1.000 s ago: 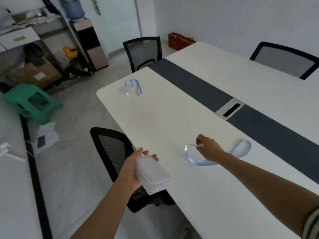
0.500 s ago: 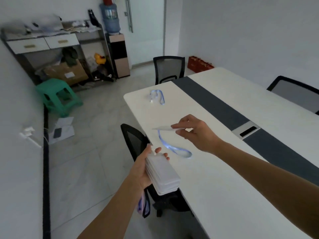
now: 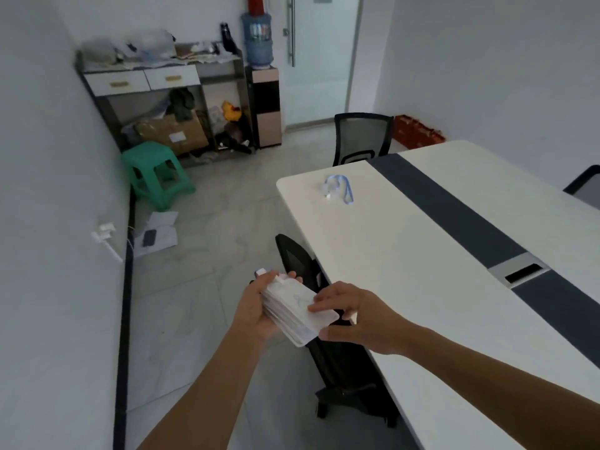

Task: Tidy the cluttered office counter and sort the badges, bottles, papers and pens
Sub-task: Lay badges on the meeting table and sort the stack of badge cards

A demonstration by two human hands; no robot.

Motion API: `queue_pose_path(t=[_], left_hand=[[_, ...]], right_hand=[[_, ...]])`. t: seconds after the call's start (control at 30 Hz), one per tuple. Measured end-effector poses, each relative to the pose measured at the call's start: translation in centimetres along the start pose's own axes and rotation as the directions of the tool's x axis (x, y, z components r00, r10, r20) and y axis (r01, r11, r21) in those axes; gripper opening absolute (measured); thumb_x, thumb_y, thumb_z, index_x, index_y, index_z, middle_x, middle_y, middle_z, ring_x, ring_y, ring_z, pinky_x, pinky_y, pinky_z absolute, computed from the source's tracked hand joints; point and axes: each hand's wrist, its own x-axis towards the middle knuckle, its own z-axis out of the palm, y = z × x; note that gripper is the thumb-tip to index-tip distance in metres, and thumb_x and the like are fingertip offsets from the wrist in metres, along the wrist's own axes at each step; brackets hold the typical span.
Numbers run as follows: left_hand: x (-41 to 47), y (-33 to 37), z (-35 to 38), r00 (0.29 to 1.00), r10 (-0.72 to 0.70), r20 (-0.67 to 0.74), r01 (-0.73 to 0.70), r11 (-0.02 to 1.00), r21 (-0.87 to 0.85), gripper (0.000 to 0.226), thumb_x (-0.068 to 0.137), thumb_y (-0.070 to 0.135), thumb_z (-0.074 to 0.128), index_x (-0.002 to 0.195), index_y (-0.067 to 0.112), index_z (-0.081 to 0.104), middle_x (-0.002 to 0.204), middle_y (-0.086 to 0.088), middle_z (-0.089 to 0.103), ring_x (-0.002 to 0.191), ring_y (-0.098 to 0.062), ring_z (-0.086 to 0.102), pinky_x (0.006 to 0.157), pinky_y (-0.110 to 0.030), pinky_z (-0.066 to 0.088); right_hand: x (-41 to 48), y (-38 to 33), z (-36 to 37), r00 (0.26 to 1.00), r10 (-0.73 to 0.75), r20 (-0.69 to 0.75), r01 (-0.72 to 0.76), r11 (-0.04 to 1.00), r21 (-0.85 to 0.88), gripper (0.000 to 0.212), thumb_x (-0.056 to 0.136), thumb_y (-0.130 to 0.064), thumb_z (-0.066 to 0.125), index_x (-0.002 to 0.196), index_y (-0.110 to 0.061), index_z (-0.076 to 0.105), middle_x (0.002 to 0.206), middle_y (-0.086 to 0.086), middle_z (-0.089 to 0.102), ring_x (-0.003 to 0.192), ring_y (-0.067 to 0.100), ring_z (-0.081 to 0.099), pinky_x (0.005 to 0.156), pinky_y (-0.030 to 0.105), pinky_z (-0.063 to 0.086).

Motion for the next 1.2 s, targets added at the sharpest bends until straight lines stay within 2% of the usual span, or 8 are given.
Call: queue_pose_path(t=[0.07, 0.13, 0.2, 0.33, 0.47, 0.73, 1.03, 1.2], left_hand=[[0.5, 1.4, -0.4, 0.999, 0.047, -0.006, -0.047, 0.999, -0.008, 0.015, 0.085, 0.022, 0.060, 0.073, 0.012, 0.063, 0.100, -0.016, 0.066, 0.095, -0.033, 0.063, 0.083, -0.046, 0.052], [1.3, 3.3, -1.1, 0.994, 0.096, -0.044, -0.096, 0.995, -0.007, 0.011, 0.083, 0.021, 0.062, 0.075, 0.014, 0.060, 0.101, -0.016, 0.068, 0.093, -0.034, 0.065, 0.086, -0.048, 0.051], [1.9, 5.5, -1.6, 0.989, 0.140, -0.052, -0.142, 0.989, -0.039, 0.007, 0.083, 0.020, 0.063, 0.078, 0.015, 0.060, 0.107, -0.018, 0.066, 0.099, -0.035, 0.064, 0.092, -0.050, 0.049], [3.4, 9.0, -3.6, 0.961, 0.227, -0.156, -0.237, 0.970, -0.047, 0.006, 0.088, 0.017, 0.062, 0.084, 0.014, 0.059, 0.109, -0.020, 0.067, 0.103, -0.033, 0.063, 0.093, -0.049, 0.050], [4.9, 12.9, -5.3, 0.949, 0.254, -0.186, -0.260, 0.966, -0.003, 0.007, 0.088, 0.018, 0.061, 0.084, 0.013, 0.058, 0.100, -0.017, 0.067, 0.092, -0.029, 0.066, 0.090, -0.046, 0.051], [10.6, 27.0, -11.8, 0.983, 0.172, -0.070, -0.172, 0.985, 0.008, 0.017, 0.079, 0.023, 0.066, 0.084, 0.008, 0.062, 0.109, -0.020, 0.066, 0.109, -0.033, 0.062, 0.101, -0.047, 0.044], [20.4, 38.2, -11.3, 0.987, 0.121, -0.101, -0.126, 0.991, -0.041, 0.023, 0.091, 0.030, 0.060, 0.078, 0.011, 0.056, 0.092, -0.017, 0.070, 0.093, -0.030, 0.067, 0.097, -0.048, 0.047], [29.7, 42.0, -11.0, 0.993, 0.104, -0.049, -0.107, 0.993, -0.048, 0.027, 0.071, 0.028, 0.073, 0.084, 0.016, 0.053, 0.104, -0.011, 0.057, 0.095, -0.029, 0.064, 0.085, -0.053, 0.054]], right_hand=[[1.9, -0.1, -0.1, 0.999, 0.043, -0.022, -0.042, 0.999, 0.025, 0.041, 0.077, -0.045, 0.074, 0.117, -0.037, 0.066, 0.122, -0.018, 0.056, 0.112, 0.004, 0.056, 0.084, 0.024, 0.051], [4.6, -0.1, 0.0, 0.982, 0.177, -0.061, -0.166, 0.973, 0.159, 0.041, 0.089, -0.041, 0.064, 0.128, -0.029, 0.058, 0.121, -0.013, 0.059, 0.108, 0.004, 0.059, 0.085, 0.026, 0.051], [7.4, -0.3, 0.5, 0.951, 0.310, 0.022, -0.299, 0.893, 0.338, 0.038, 0.098, -0.035, 0.051, 0.133, -0.020, 0.053, 0.117, -0.002, 0.063, 0.100, 0.015, 0.065, 0.078, 0.029, 0.054], [12.6, -1.6, 3.4, 0.885, 0.422, 0.197, -0.450, 0.666, 0.594, 0.033, 0.104, -0.029, 0.038, 0.120, -0.009, 0.059, 0.092, 0.009, 0.071, 0.079, 0.024, 0.071, 0.065, 0.033, 0.054], [18.1, -2.8, 6.6, 0.863, 0.432, 0.262, -0.497, 0.630, 0.597, 0.030, 0.104, -0.023, 0.039, 0.119, -0.008, 0.060, 0.077, 0.004, 0.073, 0.069, 0.020, 0.070, 0.058, 0.028, 0.052], [32.9, -5.4, 10.3, 0.855, 0.450, 0.256, -0.498, 0.578, 0.647, 0.025, 0.100, -0.019, 0.048, 0.114, -0.003, 0.061, 0.070, 0.007, 0.069, 0.060, 0.018, 0.067, 0.051, 0.024, 0.051], [44.9, -6.1, 8.5, 0.835, 0.522, 0.177, -0.476, 0.522, 0.708, 0.029, 0.099, -0.025, 0.051, 0.108, 0.000, 0.062, 0.080, 0.014, 0.070, 0.063, 0.021, 0.068, 0.050, 0.025, 0.050], [50.9, 0.0, 3.3, 0.744, 0.662, 0.091, -0.539, 0.513, 0.668, 0.027, 0.096, -0.032, 0.056, 0.106, -0.009, 0.065, 0.089, 0.009, 0.073, 0.067, 0.015, 0.069, 0.054, 0.023, 0.050]])
